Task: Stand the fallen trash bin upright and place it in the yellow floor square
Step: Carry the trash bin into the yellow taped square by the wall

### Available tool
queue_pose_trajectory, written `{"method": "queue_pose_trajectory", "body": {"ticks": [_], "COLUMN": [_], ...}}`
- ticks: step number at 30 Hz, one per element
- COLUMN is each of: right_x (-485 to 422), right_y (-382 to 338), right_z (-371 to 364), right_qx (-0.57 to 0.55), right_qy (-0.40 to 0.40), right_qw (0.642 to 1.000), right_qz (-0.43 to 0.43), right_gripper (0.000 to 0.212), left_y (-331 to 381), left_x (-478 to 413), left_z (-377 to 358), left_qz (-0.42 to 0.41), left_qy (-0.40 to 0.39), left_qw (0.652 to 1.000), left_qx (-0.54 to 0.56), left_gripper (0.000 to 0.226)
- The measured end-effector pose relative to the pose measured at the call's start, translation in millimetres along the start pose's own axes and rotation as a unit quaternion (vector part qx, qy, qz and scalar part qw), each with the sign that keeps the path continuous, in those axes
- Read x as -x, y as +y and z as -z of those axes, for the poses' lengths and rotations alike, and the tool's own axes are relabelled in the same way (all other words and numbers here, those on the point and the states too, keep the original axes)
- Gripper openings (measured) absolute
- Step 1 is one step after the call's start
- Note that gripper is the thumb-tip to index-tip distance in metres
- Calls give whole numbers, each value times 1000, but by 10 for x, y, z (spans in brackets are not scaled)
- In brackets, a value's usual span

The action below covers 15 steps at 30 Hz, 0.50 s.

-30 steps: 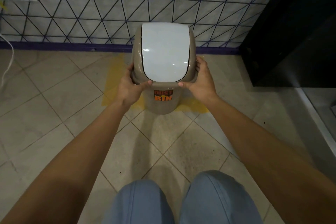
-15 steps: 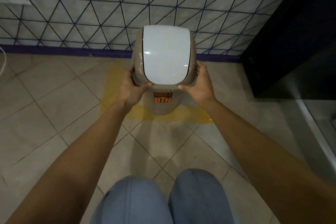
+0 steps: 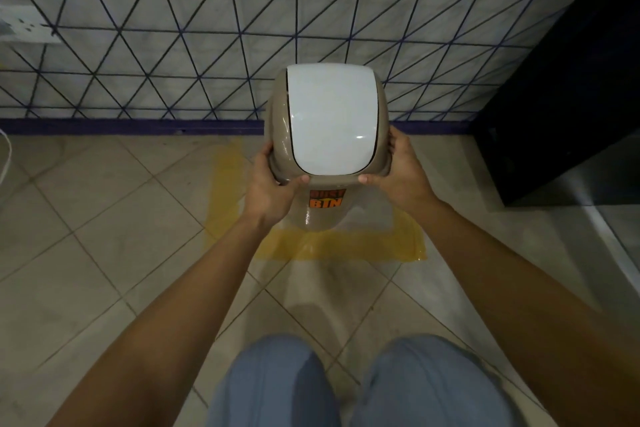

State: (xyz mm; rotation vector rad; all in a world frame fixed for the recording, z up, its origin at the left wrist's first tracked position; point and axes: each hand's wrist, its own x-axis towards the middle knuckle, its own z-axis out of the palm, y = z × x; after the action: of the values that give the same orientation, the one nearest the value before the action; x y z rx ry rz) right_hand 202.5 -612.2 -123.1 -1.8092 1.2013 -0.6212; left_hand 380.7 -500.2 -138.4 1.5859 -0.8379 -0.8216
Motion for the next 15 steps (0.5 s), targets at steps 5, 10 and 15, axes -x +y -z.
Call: {"method": "queue_pose_trajectory", "body": {"ticks": [5,10,15], "right_x": [-251,-443,-608], "right_y": [42,48,36], "right_z": [62,43,-10], "right_qx": [10,49,26], "right_qy": [0,23,13], "right_qw": [1000,999,999], "right_qz": [-1,-7,-19], "right_gripper": [102,100,94], "left_y": [-45,-61,-81], "left_x": [-230,-432,-644], "left_z": [-23,-75,-60], "left_qz": [12,37,43], "left_qy": [-15,3,11], "left_qw": [999,998,997], "left_qx": [26,52,58], "left_gripper": [85,95,93]}}
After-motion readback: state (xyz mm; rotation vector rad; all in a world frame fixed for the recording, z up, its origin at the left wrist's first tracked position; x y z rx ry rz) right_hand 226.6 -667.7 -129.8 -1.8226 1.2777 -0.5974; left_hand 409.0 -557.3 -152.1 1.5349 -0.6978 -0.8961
